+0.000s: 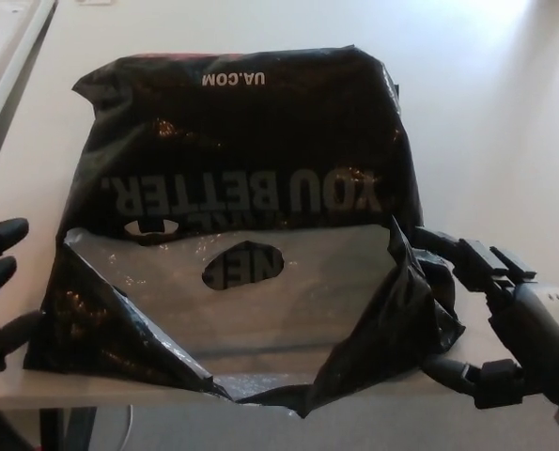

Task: A plastic bag is kept infront of the robot in the middle of the desk and the robot uses both its hands to grab it from the top and lifts it up and then releases it.

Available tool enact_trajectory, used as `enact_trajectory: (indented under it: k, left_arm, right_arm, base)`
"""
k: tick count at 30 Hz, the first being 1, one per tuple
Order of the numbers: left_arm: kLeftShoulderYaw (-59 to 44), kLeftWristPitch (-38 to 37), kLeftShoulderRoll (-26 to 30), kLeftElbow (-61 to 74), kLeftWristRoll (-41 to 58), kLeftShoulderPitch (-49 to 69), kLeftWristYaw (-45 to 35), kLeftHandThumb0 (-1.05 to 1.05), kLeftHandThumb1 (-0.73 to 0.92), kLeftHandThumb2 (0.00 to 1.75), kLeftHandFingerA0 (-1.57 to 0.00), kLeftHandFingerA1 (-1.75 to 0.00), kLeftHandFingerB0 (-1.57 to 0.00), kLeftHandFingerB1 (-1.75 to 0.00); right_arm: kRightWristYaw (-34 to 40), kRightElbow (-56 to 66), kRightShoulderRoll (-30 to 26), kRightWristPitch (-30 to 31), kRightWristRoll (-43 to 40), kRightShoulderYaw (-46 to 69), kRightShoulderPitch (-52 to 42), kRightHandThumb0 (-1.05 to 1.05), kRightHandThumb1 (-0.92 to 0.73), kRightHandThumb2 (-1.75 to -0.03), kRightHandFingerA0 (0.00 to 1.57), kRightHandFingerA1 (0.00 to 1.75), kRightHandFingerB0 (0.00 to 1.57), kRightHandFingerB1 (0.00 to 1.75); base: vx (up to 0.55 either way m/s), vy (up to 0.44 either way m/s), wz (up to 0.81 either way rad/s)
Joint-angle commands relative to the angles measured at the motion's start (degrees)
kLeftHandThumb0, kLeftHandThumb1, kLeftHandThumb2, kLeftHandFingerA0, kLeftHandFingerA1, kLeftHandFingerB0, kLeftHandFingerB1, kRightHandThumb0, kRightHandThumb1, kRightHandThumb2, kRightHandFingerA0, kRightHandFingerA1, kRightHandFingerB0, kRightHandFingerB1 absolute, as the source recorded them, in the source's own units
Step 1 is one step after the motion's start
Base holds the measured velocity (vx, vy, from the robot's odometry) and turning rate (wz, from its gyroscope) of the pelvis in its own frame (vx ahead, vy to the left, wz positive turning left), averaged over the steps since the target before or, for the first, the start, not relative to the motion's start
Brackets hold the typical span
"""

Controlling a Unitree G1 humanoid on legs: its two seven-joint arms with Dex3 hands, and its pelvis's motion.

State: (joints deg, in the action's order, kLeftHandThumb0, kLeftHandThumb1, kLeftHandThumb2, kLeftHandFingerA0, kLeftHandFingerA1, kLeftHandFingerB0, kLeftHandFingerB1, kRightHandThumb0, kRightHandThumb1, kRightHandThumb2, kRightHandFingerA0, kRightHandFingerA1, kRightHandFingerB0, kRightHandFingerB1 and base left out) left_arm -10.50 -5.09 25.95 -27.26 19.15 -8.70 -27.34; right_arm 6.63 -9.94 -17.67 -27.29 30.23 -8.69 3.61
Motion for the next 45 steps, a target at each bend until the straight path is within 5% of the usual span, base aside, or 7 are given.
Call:
enact_trajectory:
  k: [1,7,34,36,41,43,45]
  left_arm:
    - [0.9,5.0,-0.9,-3.5,-1.4,-2.7,-0.4,-0.63,0.42,0.71,-0.22,-0.38,-0.08,-0.36]
    - [0.9,7.0,-2.1,-7.1,-2.3,-5.3,0.9,-0.61,0.42,0.70,-0.22,-0.39,-0.09,-0.37]
    - [4.4,10.3,2.4,-0.6,-3.7,3.8,-5.2,-0.67,0.39,0.72,-0.22,-0.40,-0.09,-0.39]
    - [4.4,12.1,2.9,0.7,-3.3,4.0,-5.2,-0.68,0.39,0.72,-0.24,-0.40,-0.10,-0.40]
    - [4.6,14.4,4.3,2.9,-4.0,3.3,-4.7,-0.67,0.38,0.72,-0.30,-0.44,-0.13,-0.39]
    - [4.9,14.2,4.7,3.0,-4.7,3.3,-4.4,-0.66,0.39,0.73,-0.33,-0.45,-0.14,-0.39]
    - [4.8,14.6,4.4,1.7,-4.4,2.6,-4.2,-0.57,0.45,0.54,-0.41,-0.37,-0.19,-0.30]
  right_arm:
    - [-1.5,-0.2,-0.1,1.6,-1.4,-0.5,-0.9,-0.59,-0.51,-0.55,0.22,0.37,0.00,0.24]
    - [-1.2,-2.3,0.2,1.0,-2.0,-0.7,-0.4,-0.61,-0.40,-0.75,0.16,0.48,0.00,0.17]
    - [6.7,-27.7,1.5,-4.6,-2.4,-0.8,11.6,-0.62,-0.42,-0.75,0.12,0.46,0.00,0.14]
    - [6.5,-29.4,1.8,-4.8,-3.1,-0.8,13.0,-0.62,-0.55,-0.57,0.17,0.38,0.00,0.13]
    - [9.5,-33.4,2.9,-4.9,-2.8,-0.6,17.4,-0.62,-0.55,-0.74,0.06,0.31,0.00,0.04]
    - [11.1,-33.5,3.0,-4.8,-2.9,0.0,18.2,-0.60,-0.62,-0.59,0.09,0.31,0.00,0.09]
    - [10.5,-34.7,3.2,-5.3,-7.2,3.4,19.5,-0.59,-0.61,-0.58,0.14,0.32,0.00,0.08]
  base:
    - [0.00,0.000,0.00]
    - [0.00,0.000,0.00]
    - [0.00,0.000,0.00]
    - [0.00,0.000,0.00]
    - [0.00,0.000,0.00]
    - [0.00,0.000,0.00]
    - [0.00,0.000,0.00]
